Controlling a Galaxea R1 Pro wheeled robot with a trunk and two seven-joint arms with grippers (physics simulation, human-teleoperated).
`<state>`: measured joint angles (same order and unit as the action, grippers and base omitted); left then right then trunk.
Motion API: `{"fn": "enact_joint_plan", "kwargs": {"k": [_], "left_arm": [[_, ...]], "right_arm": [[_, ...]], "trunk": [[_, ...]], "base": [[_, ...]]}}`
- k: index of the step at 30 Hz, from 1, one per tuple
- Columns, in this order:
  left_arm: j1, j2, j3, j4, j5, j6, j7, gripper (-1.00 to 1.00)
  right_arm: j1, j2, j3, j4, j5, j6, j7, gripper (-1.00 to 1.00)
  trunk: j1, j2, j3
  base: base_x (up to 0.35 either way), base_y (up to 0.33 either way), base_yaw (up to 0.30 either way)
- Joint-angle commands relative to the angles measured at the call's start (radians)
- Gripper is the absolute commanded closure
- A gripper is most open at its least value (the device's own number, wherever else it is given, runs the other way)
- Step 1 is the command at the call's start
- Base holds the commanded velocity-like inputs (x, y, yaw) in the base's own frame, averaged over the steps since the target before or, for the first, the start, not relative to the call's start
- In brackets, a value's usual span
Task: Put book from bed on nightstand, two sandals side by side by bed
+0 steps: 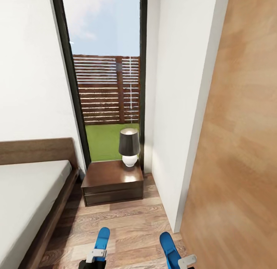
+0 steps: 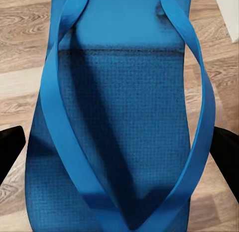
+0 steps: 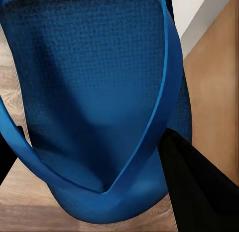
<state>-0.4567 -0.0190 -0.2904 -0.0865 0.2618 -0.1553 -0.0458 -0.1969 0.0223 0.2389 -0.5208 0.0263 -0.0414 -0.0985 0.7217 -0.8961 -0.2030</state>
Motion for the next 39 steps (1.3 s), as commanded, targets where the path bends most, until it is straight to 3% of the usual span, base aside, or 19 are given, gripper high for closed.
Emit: {"fn": "enact_joint_plan", "kwargs": {"k": [1,16,28,39], "left_arm": [[-0.001,0.0,-0.006,0.002,0.011,-0.003,-0.004,1.0],[0.021,-0.001,-0.006,0.001,0.013,-0.01,-0.005,1.0],[0.021,-0.001,-0.006,0.001,0.01,-0.01,-0.005,1.0],[0.021,0.0,-0.008,0.001,0.007,-0.01,-0.003,1.0]], "right_arm": [[-0.001,0.0,0.006,0.001,0.001,-0.002,-0.009,1.0],[-0.001,0.001,0.006,0.001,0.002,-0.002,-0.01,1.0],[-0.001,0.001,0.006,0.001,0.003,-0.002,-0.009,1.0],[-0.001,0.001,0.007,0.001,0.003,-0.002,-0.009,1.0]], "trunk": [[0.0,-0.001,-0.001],[0.0,-0.001,-0.001],[0.0,-0.001,-0.001],[0.0,-0.001,-0.001]], "base": [[0.193,-0.125,0.0],[0.082,-0.054,0.007],[0.018,-0.001,0.239],[0.261,0.0,0.065]]}}
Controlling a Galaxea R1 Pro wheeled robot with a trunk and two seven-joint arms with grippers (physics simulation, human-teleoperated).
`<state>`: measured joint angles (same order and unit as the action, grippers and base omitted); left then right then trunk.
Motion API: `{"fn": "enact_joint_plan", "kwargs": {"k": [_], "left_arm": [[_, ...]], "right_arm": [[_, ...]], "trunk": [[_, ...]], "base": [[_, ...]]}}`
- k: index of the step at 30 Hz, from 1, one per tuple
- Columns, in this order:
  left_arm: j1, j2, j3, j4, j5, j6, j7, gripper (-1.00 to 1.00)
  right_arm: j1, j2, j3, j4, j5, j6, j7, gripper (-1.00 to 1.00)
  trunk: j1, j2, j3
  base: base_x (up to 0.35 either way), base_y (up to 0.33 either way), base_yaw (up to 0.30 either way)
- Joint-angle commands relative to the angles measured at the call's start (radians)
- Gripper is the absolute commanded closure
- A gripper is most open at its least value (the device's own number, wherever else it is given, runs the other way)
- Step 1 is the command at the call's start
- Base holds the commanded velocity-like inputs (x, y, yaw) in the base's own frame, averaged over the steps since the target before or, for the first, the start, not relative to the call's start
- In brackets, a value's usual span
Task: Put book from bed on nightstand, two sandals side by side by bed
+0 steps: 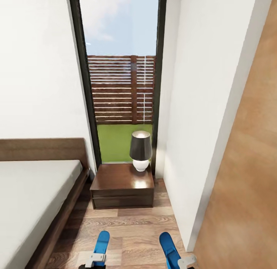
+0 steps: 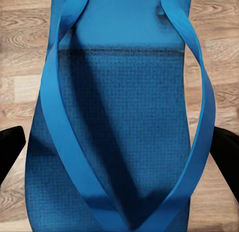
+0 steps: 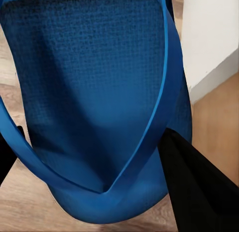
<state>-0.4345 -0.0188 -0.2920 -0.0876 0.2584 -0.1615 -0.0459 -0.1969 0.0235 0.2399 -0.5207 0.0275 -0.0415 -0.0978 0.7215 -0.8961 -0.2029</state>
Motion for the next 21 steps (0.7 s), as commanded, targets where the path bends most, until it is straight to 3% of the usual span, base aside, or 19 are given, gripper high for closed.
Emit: {"fn": "enact_joint_plan", "kwargs": {"k": [1,8,21], "left_arm": [[-0.001,0.0,-0.007,0.002,0.011,-0.004,-0.003,1.0],[-0.001,0.0,-0.007,0.001,0.011,-0.005,-0.003,1.0],[-0.001,0.0,-0.007,0.001,0.012,-0.006,-0.003,1.0]], "right_arm": [[-0.001,0.0,0.006,0.001,0.001,-0.001,-0.01,1.0],[-0.001,0.0,0.006,0.001,0.002,-0.001,-0.01,1.0],[-0.001,0.0,0.006,0.001,0.002,-0.001,-0.01,1.0]], "trunk": [[0.001,-0.001,-0.001],[0.001,-0.001,-0.001],[0.001,-0.001,0.0]], "base": [[0.307,0.0,0.005],[0.309,0.0,0.075],[0.31,-0.02,0.239]]}}
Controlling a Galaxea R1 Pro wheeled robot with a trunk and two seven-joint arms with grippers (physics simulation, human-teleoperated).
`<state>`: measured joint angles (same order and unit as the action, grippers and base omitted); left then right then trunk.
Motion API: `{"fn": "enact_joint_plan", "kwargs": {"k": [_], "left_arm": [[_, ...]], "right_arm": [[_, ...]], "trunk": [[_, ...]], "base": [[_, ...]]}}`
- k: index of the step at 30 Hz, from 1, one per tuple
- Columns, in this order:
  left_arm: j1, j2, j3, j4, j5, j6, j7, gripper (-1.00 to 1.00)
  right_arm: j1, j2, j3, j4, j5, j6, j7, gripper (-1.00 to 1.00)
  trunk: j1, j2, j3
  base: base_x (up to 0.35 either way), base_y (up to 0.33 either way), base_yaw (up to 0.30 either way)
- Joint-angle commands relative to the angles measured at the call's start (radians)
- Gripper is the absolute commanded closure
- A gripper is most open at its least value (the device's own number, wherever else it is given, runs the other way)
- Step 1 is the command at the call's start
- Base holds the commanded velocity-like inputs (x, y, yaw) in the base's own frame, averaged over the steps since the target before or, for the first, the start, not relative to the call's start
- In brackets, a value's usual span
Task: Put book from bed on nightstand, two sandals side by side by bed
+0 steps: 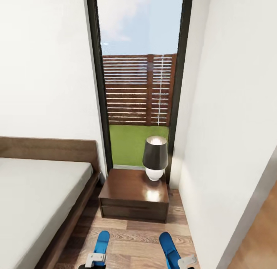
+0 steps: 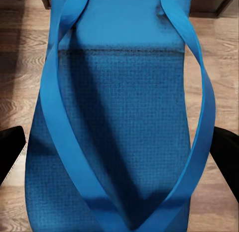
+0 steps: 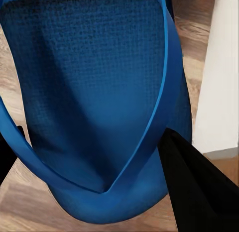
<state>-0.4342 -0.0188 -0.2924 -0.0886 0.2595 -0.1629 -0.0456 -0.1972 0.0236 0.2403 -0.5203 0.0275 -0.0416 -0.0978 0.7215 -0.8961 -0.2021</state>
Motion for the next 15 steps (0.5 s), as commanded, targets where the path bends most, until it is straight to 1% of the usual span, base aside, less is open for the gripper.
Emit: {"fn": "enact_joint_plan", "kwargs": {"k": [1,6,9,15], "left_arm": [[-0.001,0.0,-0.007,0.002,0.01,-0.004,-0.003,1.0],[-0.001,-0.001,-0.007,0.002,0.01,-0.005,-0.003,1.0],[-0.001,-0.001,-0.007,0.003,0.009,-0.006,-0.003,1.0],[-0.001,-0.001,-0.007,0.002,0.009,-0.006,-0.002,1.0]], "right_arm": [[-0.001,-0.001,0.005,0.001,0.002,-0.001,-0.01,1.0],[-0.001,-0.001,0.005,0.001,0.002,-0.001,-0.01,1.0],[-0.001,-0.001,0.006,0.002,0.002,-0.001,-0.01,1.0],[-0.001,-0.001,0.006,0.001,0.002,-0.001,-0.01,1.0]], "trunk": [[0.001,-0.001,-0.001],[0.001,-0.001,0.002],[0.001,-0.001,0.004],[0.001,-0.001,0.007]], "base": [[0.299,-0.103,0.275],[0.268,-0.138,0.277],[0.199,-0.181,0.279],[0.072,-0.224,0.277]]}}
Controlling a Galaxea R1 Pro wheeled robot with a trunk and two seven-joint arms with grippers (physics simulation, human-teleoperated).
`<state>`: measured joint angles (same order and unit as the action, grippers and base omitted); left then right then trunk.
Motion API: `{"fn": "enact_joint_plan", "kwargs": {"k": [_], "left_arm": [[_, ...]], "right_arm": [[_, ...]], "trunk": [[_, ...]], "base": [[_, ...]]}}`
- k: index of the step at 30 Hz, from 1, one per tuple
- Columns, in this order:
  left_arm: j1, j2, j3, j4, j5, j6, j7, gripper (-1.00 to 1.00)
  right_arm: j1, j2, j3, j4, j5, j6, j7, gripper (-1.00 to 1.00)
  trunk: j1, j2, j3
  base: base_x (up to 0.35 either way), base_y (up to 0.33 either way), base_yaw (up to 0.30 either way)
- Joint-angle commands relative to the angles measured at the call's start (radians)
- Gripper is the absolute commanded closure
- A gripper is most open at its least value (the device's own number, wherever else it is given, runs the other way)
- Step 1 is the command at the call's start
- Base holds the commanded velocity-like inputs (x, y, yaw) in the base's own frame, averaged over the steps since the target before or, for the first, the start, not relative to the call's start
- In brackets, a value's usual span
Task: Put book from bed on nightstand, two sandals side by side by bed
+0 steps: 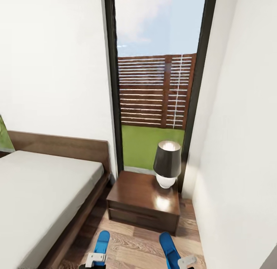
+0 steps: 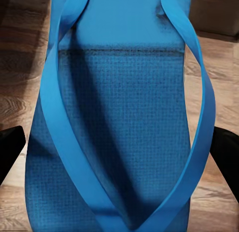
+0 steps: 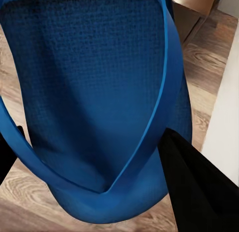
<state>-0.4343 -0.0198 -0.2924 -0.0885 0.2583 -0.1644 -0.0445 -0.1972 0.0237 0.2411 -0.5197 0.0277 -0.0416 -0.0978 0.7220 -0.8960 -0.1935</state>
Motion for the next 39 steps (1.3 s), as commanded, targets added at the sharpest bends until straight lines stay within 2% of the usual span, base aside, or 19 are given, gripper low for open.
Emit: {"fn": "enact_joint_plan", "kwargs": {"k": [1,15,21,28,33,39], "left_arm": [[-0.001,0.0,-0.007,0.002,0.01,-0.004,-0.003,1.0],[-0.001,-0.001,0.0,0.003,0.017,0.001,0.001,1.0],[0.001,-0.001,0.002,0.004,0.016,0.026,0.021,1.0],[0.057,0.003,0.003,0.005,0.018,0.036,0.035,1.0],[0.098,0.003,0.002,0.005,0.016,0.031,0.084,1.0],[0.138,0.005,0.002,0.005,0.017,0.018,0.107,1.0]], "right_arm": [[-0.001,-0.001,0.005,0.0,0.001,-0.001,-0.01,1.0],[-0.001,0.0,0.005,0.0,0.001,-0.001,-0.01,1.0],[-0.001,-0.002,0.004,0.0,0.001,-0.001,-0.01,1.0],[-0.001,-0.002,0.003,0.013,-0.001,-0.001,-0.015,1.0],[-0.001,-0.002,0.003,0.075,0.0,-0.001,-0.016,1.0],[-0.001,-0.004,0.001,0.128,-0.001,-0.001,-0.016,1.0]], "trunk": [[0.0,-0.001,-0.001],[0.0,-0.001,0.001],[0.0,-0.001,0.001],[0.0,-0.001,0.001],[0.0,-0.001,0.001],[0.0,-0.001,0.001]], "base": [[0.019,-0.133,0.238],[0.004,-0.026,0.049],[0.0,-0.001,0.001],[0.0,0.0,0.0],[0.0,0.0,0.0],[0.0,0.0,0.0]]}}
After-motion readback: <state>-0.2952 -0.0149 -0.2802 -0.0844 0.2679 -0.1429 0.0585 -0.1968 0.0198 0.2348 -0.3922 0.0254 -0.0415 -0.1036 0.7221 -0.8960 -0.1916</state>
